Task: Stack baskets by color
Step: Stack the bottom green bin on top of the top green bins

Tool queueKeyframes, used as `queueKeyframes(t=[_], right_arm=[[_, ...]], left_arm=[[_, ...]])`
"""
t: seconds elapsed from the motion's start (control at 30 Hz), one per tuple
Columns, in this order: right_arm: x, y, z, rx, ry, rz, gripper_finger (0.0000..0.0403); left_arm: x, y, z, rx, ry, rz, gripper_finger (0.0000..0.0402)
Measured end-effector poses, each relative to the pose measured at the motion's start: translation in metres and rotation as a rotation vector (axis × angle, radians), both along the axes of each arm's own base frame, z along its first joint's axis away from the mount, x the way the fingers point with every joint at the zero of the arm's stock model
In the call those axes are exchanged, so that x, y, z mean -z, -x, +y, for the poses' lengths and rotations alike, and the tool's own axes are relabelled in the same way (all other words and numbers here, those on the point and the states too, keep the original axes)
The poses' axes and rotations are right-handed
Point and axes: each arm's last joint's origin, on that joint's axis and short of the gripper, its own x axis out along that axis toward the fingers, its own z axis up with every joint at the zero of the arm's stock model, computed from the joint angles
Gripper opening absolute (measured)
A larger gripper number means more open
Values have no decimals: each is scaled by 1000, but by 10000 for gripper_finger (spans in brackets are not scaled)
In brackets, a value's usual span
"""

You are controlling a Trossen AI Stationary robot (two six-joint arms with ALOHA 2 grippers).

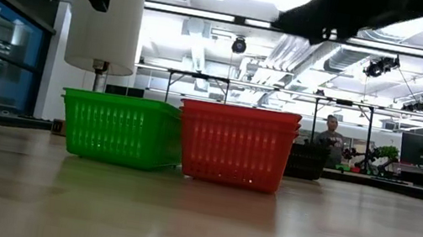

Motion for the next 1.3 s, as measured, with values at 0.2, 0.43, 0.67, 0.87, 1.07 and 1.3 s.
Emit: queueKeyframes(t=[0.2,0.43,0.67,0.87,1.07,1.3], right_arm=[[0,21,-8,38,-58,-318,169],[-3,18,-9,55,-119,-292,167],[1,18,-13,112,-145,-251,46],[1,17,-19,131,-184,-248,12],[1,17,-18,119,-183,-247,2],[1,17,-18,107,-188,-246,0]], left_arm=[[-1,0,0,3,-3,-5,0],[0,0,0,6,4,-6,0],[0,0,0,6,5,-6,0],[0,0,0,7,21,-8,0],[1,0,0,7,16,1,0],[1,0,0,7,12,2,0]])
